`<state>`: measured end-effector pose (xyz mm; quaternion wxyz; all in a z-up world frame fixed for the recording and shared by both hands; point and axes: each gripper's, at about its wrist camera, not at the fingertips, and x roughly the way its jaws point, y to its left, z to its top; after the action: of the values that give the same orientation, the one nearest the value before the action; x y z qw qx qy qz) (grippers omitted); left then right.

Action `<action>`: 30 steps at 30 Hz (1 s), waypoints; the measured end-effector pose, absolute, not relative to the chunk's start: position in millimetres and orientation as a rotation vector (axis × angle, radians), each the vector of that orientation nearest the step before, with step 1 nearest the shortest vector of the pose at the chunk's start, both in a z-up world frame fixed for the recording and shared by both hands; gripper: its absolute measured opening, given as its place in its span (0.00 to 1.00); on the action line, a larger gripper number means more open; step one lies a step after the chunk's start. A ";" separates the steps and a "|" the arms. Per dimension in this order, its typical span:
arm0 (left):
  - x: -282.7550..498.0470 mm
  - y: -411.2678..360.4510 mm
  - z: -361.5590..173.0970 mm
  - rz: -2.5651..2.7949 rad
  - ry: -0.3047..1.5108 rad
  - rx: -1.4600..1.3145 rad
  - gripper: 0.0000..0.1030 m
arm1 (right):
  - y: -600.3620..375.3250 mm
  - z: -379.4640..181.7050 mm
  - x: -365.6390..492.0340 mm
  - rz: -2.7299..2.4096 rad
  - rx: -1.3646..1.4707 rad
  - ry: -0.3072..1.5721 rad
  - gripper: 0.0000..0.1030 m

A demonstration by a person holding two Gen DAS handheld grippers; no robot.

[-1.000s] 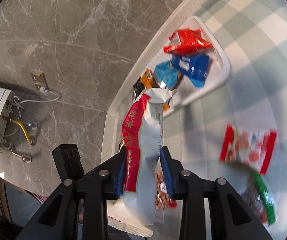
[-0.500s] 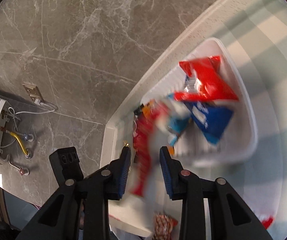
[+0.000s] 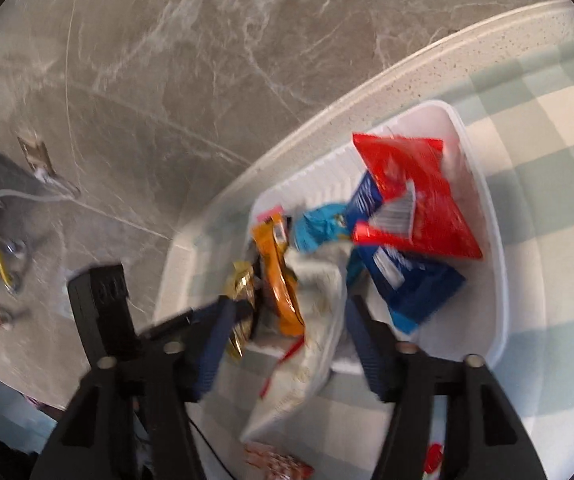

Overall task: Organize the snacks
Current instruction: 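Carry gold packet and white-red bag to tray and open both tools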

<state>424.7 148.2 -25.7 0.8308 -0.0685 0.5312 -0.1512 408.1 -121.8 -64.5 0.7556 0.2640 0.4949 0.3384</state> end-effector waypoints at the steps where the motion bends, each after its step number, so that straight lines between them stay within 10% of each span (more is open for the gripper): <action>1: 425.4 147.4 -26.8 -0.320 1.124 -0.140 0.29 | -117.1 -67.4 404.0 0.722 0.530 1.098 0.62; 10: 432.5 140.0 -33.5 -0.284 1.118 -0.085 0.41 | -89.8 -78.6 399.7 0.719 0.405 1.128 0.60; 18: 432.9 144.9 -31.7 -0.265 1.108 -0.099 0.41 | -79.6 -85.3 404.3 0.767 0.409 1.136 0.21; 30: 430.0 153.0 -28.7 -0.263 1.096 -0.143 0.42 | -102.6 -63.8 436.7 0.720 0.426 1.052 0.19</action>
<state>430.0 153.0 -28.7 0.8430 -0.0676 0.5189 -0.1246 436.7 -102.6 -63.8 0.7825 0.1975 0.4872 0.3337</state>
